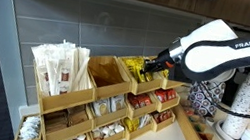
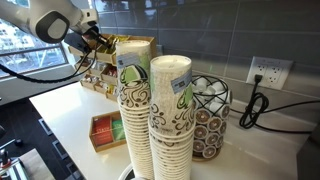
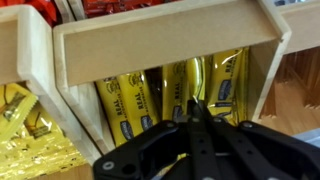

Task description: Put the yellow sachet on the cupboard

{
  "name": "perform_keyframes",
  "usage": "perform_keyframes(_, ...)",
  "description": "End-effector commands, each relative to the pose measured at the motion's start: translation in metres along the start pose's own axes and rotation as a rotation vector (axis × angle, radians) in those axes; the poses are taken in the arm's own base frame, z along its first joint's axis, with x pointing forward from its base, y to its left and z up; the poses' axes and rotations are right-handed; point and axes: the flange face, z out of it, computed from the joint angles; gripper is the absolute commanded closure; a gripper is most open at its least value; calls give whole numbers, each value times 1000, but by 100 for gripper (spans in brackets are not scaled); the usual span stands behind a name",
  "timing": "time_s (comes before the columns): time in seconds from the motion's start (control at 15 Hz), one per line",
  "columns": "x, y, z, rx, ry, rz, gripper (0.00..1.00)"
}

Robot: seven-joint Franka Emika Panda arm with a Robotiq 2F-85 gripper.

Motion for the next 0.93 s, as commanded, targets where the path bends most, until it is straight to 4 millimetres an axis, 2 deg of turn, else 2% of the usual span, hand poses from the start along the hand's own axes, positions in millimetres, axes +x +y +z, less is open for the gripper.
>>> perform_keyframes(0.0,0,2,-28,27,29,-4,100)
perform_keyframes(0.33,9,-6,-80,86,57,-21,100)
perform_keyframes(0.53,5,-14,-105,83,-48,-55,100)
perform_keyframes(0.73,-14,-11,-113,1,-240,-96,100)
perform_keyframes(0.87,-28,-9,-111,-30,-363,-121,100)
